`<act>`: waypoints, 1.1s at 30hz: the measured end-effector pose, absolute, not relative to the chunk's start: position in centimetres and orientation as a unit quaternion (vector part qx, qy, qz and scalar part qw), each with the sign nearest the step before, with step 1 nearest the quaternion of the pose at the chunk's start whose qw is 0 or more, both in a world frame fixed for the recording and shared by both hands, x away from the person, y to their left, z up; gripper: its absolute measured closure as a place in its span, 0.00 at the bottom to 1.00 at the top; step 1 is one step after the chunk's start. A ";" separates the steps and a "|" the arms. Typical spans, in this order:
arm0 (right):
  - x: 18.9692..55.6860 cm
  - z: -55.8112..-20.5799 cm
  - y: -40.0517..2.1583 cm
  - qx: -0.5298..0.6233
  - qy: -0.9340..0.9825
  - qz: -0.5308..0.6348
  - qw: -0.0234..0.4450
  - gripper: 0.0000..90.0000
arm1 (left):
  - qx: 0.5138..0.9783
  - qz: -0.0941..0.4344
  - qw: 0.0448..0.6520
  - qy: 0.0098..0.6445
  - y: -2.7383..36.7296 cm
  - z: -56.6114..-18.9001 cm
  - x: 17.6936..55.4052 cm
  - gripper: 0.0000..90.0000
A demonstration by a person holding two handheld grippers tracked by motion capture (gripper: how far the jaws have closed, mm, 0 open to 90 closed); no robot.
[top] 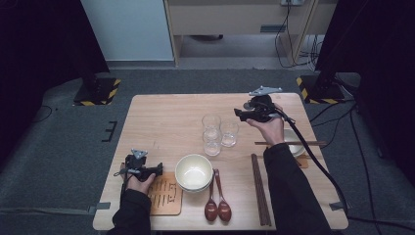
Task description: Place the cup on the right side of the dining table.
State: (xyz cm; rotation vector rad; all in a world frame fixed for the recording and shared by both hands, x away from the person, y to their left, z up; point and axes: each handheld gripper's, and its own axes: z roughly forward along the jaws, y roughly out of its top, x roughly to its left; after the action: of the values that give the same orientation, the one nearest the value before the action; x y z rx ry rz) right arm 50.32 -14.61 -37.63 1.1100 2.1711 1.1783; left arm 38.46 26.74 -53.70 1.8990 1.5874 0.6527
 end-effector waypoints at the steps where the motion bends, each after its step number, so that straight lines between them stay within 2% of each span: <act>1: 50.5 -37.8 -14.4 0.400 0.784 0.424 0.214 0.37 | 0.711 0.244 0.287 0.594 26.7 -53.7 38.5 0.00; 33: 53.1 -42.3 -12.0 0.413 0.813 0.366 0.189 0.42 | 0.711 0.244 0.287 0.594 26.7 -53.7 38.5 0.00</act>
State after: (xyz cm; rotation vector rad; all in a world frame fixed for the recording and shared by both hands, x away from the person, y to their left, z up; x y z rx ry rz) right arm 53.10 -12.00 -42.25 1.1606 2.2850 1.0279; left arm 38.46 26.74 -53.71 1.8993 1.5873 0.6527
